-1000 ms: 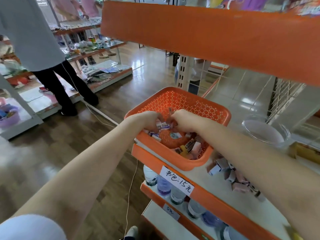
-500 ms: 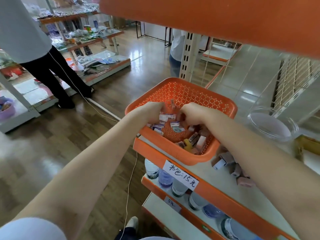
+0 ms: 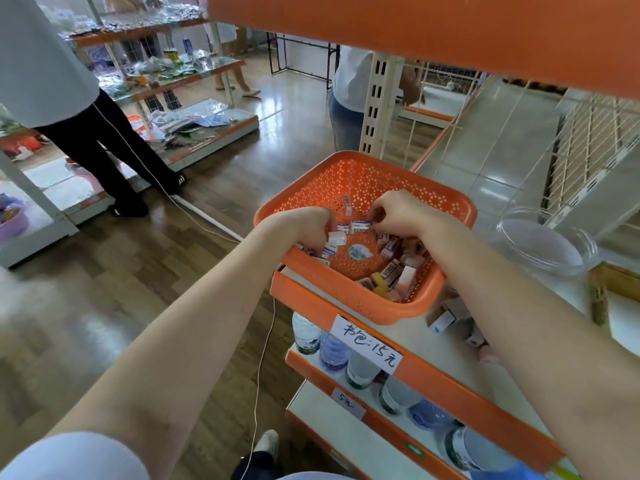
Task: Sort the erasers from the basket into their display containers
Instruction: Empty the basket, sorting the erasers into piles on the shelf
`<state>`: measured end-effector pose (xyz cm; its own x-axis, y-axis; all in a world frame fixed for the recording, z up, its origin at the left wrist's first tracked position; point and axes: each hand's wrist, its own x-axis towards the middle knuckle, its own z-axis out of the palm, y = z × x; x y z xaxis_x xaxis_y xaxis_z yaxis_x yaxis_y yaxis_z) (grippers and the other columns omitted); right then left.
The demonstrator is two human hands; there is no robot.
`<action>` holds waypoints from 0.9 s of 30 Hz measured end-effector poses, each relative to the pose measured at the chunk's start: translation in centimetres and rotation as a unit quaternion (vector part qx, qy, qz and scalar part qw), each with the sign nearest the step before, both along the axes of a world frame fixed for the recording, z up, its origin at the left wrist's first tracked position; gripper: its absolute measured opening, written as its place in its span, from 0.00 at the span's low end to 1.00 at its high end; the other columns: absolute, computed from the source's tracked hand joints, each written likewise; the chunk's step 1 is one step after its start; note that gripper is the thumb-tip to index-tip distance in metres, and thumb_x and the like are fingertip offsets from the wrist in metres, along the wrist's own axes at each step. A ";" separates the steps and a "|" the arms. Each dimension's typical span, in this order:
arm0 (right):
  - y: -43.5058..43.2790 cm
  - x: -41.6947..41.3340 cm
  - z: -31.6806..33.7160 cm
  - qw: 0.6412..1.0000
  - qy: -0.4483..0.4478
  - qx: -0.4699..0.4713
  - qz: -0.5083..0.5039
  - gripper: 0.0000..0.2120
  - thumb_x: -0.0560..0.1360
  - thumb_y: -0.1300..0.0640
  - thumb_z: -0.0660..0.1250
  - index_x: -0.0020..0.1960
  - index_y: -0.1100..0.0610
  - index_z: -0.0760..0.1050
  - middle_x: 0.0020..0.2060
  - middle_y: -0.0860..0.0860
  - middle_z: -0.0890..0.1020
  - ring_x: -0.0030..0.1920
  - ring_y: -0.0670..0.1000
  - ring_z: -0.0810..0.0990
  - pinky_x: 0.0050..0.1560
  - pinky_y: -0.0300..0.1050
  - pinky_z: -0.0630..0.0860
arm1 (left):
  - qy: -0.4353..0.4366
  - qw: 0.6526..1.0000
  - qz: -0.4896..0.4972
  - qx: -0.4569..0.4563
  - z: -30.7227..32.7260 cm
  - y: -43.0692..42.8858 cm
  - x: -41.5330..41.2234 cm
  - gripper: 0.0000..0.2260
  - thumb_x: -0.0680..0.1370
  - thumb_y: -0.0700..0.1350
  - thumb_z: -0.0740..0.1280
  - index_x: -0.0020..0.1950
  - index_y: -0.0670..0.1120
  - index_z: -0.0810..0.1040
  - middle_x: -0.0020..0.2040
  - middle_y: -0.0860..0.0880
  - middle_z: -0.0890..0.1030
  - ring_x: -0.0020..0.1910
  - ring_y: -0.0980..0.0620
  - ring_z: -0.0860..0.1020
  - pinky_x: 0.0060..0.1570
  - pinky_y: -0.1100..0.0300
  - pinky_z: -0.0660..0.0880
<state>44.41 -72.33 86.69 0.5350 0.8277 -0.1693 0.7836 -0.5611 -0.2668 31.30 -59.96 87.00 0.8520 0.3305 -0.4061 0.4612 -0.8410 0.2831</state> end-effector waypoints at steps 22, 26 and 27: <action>-10.5 0.4 5.9 0.985 -0.037 0.164 -0.027 0.09 0.72 0.56 0.71 0.52 0.57 0.80 0.42 0.48 0.81 0.42 0.45 0.78 0.46 0.37 0.72 | -0.299 0.950 -0.015 -0.085 3.9 -4.1 2.2 0.08 0.74 0.43 0.71 0.53 0.49 0.81 0.47 0.54 0.80 0.40 0.62 0.76 0.36 0.74 0.70; -16.8 1.0 6.5 0.980 -0.044 0.170 -0.095 0.09 0.71 0.56 0.72 0.52 0.55 0.80 0.40 0.46 0.80 0.39 0.43 0.78 0.42 0.34 0.72 | -0.293 0.947 -0.071 -0.108 4.8 -9.1 5.3 0.09 0.75 0.45 0.70 0.54 0.49 0.82 0.43 0.56 0.80 0.37 0.64 0.76 0.34 0.76 0.70; -18.6 1.2 6.4 0.978 -0.046 0.165 -0.117 0.10 0.72 0.56 0.72 0.52 0.55 0.80 0.40 0.46 0.80 0.39 0.44 0.78 0.41 0.33 0.71 | -0.290 0.947 -0.083 -0.114 4.8 -10.4 6.2 0.10 0.75 0.45 0.70 0.55 0.48 0.82 0.44 0.55 0.81 0.38 0.63 0.76 0.34 0.76 0.69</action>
